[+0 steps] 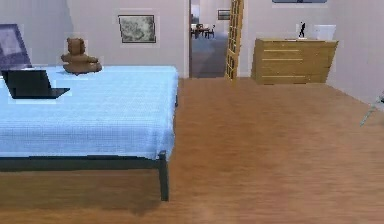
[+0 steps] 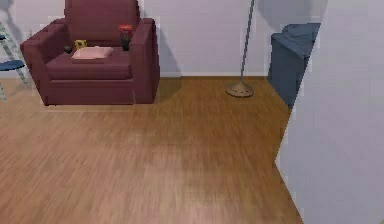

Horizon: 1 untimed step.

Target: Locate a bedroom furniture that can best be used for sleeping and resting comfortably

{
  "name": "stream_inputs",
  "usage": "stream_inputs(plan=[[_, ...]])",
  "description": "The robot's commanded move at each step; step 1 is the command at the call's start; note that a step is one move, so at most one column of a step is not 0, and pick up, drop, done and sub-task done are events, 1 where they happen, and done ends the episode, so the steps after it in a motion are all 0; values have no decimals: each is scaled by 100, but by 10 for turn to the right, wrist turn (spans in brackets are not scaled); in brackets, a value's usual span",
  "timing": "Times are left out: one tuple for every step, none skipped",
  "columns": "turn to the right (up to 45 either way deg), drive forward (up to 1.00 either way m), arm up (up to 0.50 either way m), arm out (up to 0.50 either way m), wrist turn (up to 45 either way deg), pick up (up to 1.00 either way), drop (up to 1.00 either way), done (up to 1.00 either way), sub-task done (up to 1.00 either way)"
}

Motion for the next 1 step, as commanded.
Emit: stream_inputs(plan=[[-120, 0, 0, 0, 0, 0, 0, 0, 0]])
